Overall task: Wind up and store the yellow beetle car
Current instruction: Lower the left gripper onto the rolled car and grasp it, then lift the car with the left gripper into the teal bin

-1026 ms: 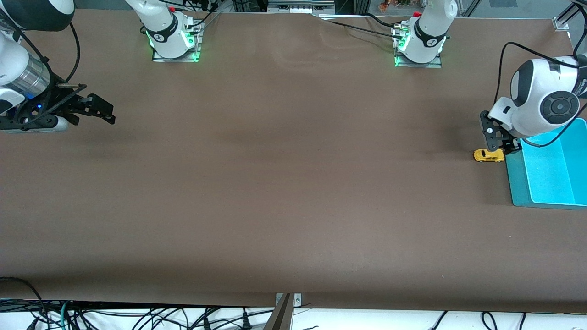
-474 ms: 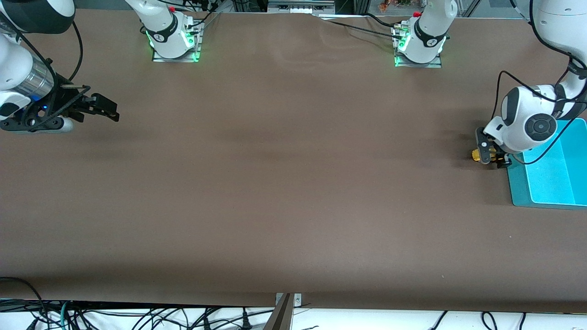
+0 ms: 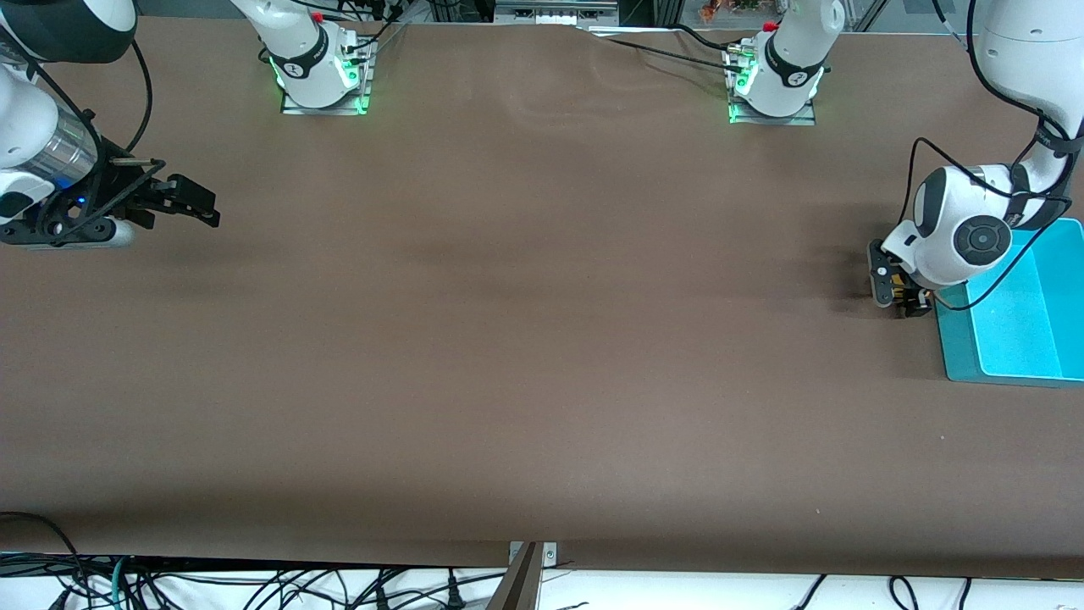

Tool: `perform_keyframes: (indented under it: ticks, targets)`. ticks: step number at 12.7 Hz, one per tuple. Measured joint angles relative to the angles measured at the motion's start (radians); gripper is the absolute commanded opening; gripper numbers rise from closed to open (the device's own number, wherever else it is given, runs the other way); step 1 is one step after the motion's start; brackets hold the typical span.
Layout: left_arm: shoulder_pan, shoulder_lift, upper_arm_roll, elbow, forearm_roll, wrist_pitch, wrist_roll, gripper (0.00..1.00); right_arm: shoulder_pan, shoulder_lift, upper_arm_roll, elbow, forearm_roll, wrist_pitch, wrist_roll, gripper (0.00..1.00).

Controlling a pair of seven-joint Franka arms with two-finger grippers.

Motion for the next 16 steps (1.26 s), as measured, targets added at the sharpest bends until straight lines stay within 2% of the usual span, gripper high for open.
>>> perform_keyframes:
  ticks: [1, 5, 6, 8, 10, 11, 13, 15, 16]
  targets:
    - [0.001, -0.001, 0.001, 0.005, 0.0, 0.0, 0.005, 0.07, 0.005, 0.001, 0.001, 0.0, 0.0, 0.007, 0.0, 1.0]
    - [0.002, -0.032, -0.01, 0.031, -0.003, -0.028, 0.023, 0.07, 0.01, 0.02, 0.001, 0.006, 0.0, 0.033, -0.001, 1.0]
    - [0.006, -0.065, -0.045, 0.048, -0.009, -0.096, 0.023, 0.07, 0.01, 0.028, 0.001, 0.013, 0.0, 0.042, -0.001, 1.0]
    - [0.005, -0.132, -0.128, 0.13, -0.026, -0.35, 0.02, 0.07, 0.01, 0.039, -0.002, 0.027, 0.0, 0.043, -0.001, 1.0]
    - [0.009, -0.167, -0.141, 0.225, -0.027, -0.549, 0.028, 0.08, 0.006, 0.042, -0.008, 0.033, 0.0, 0.044, -0.001, 1.0]
    - [0.028, -0.174, -0.133, 0.256, -0.026, -0.589, 0.053, 0.08, 0.002, 0.047, -0.011, 0.037, 0.0, 0.045, -0.001, 1.0]
    - [0.07, -0.177, -0.073, 0.282, -0.025, -0.583, 0.131, 0.18, 0.0, 0.064, -0.014, 0.051, 0.0, 0.046, -0.001, 1.0]
    - [0.103, -0.166, 0.028, 0.284, -0.024, -0.444, 0.273, 0.18, 0.0, 0.073, -0.015, 0.058, 0.0, 0.043, -0.001, 1.0]
    - [0.127, -0.149, 0.052, 0.28, -0.024, -0.355, 0.35, 0.18, 0.0, 0.073, -0.021, 0.06, 0.0, 0.037, -0.002, 1.0]
